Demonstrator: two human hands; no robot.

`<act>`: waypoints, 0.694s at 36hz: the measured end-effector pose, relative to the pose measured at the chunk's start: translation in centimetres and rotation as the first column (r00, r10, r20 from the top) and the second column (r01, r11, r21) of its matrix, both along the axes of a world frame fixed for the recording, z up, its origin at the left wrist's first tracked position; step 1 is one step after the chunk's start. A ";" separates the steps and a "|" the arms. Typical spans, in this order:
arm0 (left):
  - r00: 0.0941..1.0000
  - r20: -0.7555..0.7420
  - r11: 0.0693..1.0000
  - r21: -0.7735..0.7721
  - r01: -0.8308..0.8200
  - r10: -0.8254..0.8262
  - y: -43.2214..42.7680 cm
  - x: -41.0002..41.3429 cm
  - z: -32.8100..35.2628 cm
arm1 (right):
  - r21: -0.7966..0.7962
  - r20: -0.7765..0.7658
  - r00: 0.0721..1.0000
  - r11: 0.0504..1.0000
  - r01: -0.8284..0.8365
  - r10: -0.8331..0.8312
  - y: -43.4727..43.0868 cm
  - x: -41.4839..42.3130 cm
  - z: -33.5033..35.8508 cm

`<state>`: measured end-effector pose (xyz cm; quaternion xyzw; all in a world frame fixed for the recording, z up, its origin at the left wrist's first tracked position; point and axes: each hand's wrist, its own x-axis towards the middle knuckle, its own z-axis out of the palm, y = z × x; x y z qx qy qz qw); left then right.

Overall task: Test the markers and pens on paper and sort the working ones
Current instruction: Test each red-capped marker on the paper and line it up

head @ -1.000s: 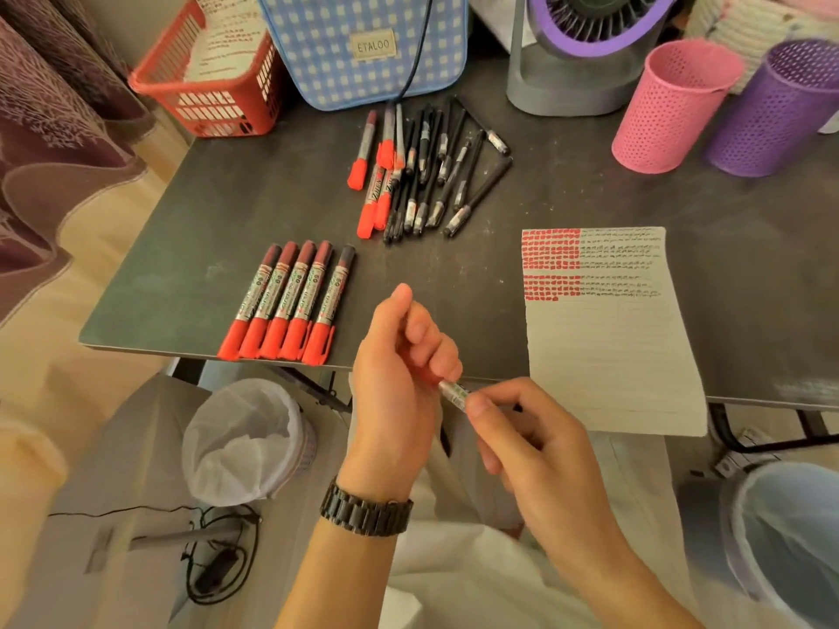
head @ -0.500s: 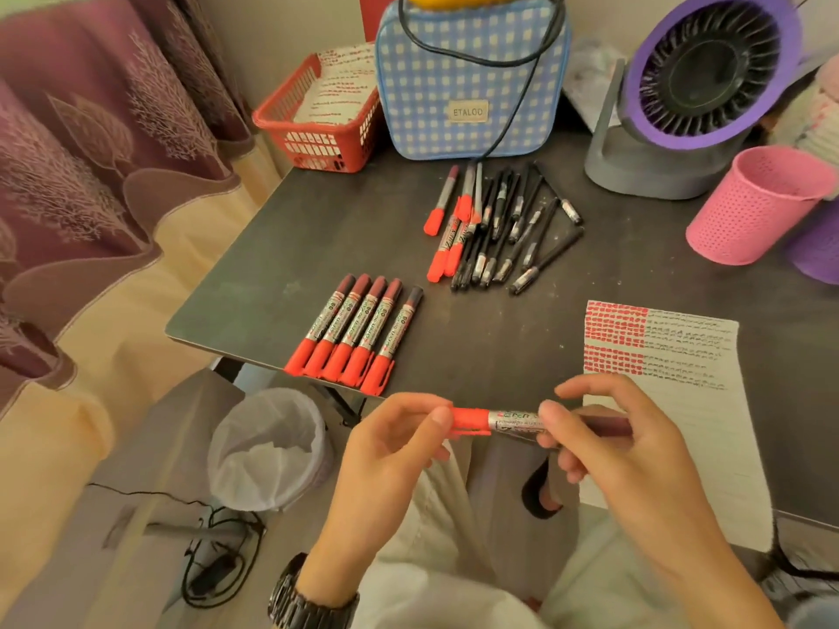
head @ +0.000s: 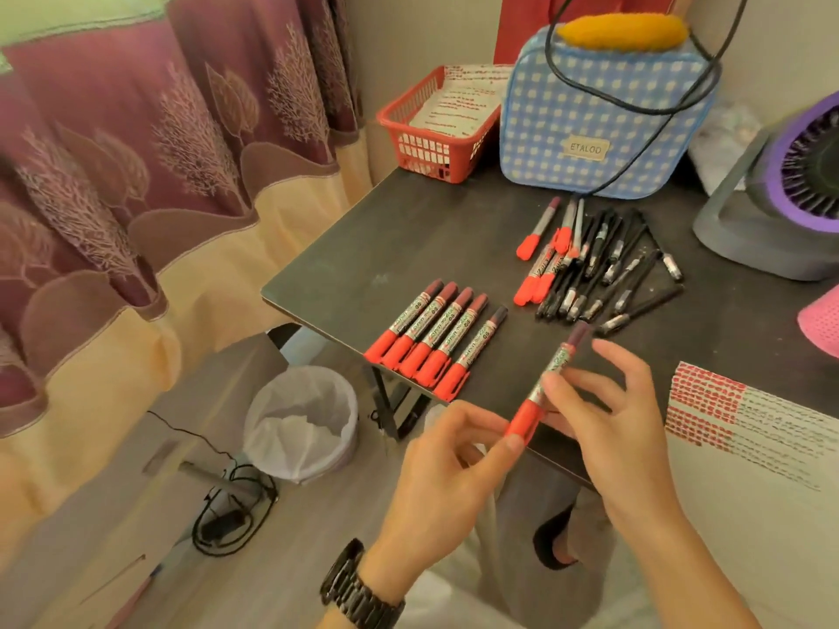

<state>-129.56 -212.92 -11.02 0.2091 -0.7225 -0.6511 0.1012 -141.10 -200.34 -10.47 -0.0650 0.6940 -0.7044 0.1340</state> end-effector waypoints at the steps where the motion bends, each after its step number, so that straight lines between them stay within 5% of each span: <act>1: 1.000 0.003 1.000 -0.018 0.001 -0.001 -0.2 0.1 0.0 | 0.012 0.008 1.000 1.000 -0.012 0.012 -0.4 -0.3 0.0; 7: 1.000 -0.016 0.956 -0.294 -0.007 0.002 -1.8 0.7 -0.1 | 0.101 -0.006 0.999 0.994 -0.046 0.047 -2.0 -1.5 -0.9; 13: 0.970 -0.219 0.652 -0.721 -0.233 0.105 -5.3 0.6 -0.9 | 0.322 -0.030 0.998 0.946 -0.036 0.048 -3.7 -2.2 -1.5; 18: 0.986 -0.154 0.475 -0.873 -0.107 -0.061 -8.3 0.0 -1.8 | 0.511 -0.088 0.993 0.859 -0.026 0.082 -5.3 -2.3 -0.3; 25: 0.977 -0.158 0.358 -0.929 -0.097 -0.145 -9.0 -0.2 -2.6 | 0.753 -0.202 0.962 0.657 0.032 0.185 -6.5 -2.2 0.9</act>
